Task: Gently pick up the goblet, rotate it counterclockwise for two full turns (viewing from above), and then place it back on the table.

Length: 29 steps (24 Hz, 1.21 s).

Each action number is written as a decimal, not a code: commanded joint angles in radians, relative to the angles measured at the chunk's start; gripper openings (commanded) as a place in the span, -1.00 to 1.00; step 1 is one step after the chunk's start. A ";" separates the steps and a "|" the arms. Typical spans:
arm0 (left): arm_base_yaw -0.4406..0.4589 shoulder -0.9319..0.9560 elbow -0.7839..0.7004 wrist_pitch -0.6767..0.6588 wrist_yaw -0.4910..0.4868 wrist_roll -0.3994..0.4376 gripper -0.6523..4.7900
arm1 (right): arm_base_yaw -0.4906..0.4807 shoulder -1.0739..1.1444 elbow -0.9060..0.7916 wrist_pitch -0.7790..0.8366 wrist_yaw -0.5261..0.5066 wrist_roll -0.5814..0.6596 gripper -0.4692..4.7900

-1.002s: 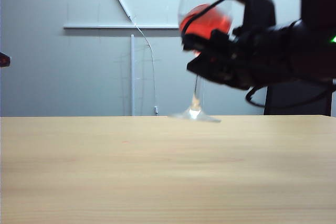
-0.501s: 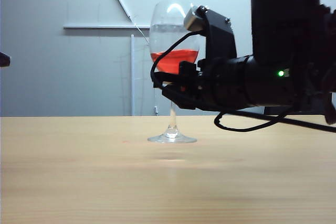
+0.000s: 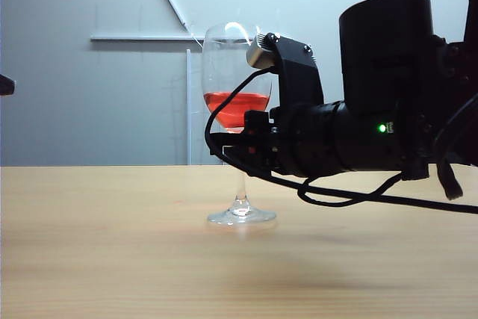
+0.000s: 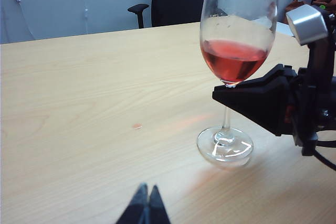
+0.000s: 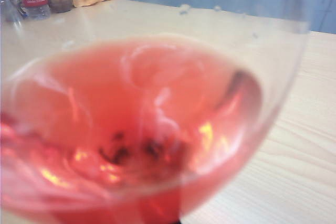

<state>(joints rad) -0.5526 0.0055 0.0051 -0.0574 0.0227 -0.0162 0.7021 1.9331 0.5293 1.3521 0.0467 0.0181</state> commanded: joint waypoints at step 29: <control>-0.001 0.000 0.004 0.006 0.000 0.001 -0.78 | 0.002 -0.089 -0.096 0.042 0.019 -0.014 0.07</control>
<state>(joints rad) -0.5526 0.0055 0.0048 -0.0574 0.0227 -0.0158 0.7025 1.8656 0.4431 1.3708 0.0498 0.0071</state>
